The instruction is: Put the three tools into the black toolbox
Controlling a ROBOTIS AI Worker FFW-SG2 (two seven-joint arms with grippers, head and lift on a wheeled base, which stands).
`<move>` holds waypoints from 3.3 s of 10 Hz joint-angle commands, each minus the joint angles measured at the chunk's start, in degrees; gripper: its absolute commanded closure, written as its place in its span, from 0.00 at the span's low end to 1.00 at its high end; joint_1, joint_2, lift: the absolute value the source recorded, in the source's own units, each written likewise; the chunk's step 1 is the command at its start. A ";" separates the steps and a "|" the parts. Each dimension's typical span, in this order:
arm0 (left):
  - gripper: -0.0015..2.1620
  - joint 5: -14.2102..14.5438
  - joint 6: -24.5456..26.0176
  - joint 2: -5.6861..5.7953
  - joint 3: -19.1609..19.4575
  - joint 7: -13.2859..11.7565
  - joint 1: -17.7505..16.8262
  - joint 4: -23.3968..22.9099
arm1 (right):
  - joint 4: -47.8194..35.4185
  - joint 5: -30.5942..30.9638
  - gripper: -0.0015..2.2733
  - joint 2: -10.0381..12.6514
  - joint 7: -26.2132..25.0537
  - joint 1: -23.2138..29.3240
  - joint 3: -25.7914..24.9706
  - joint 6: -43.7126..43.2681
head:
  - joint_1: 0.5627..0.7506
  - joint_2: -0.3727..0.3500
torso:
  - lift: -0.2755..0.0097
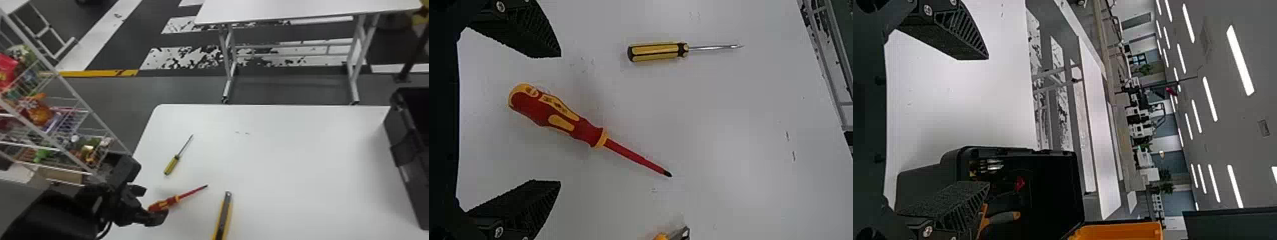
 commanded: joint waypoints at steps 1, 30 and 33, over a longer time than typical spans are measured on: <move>0.05 -0.17 -0.04 0.07 -1.12 0.00 -1.27 1.42 | -0.26 -0.02 0.05 0.05 -0.03 0.00 -0.28 0.00 | 0.70 0.85 | 0.79; 0.99 8.62 11.56 -6.43 0.28 7.03 4.01 -11.50 | -1.05 -1.52 0.05 0.05 1.11 0.79 -1.07 -1.41 | 0.70 0.70 | 0.79; 0.99 22.50 16.31 -14.96 4.50 2.99 2.77 -13.96 | -2.28 -1.34 0.05 0.05 1.90 -0.18 -0.81 2.64 | 0.70 0.54 | 0.79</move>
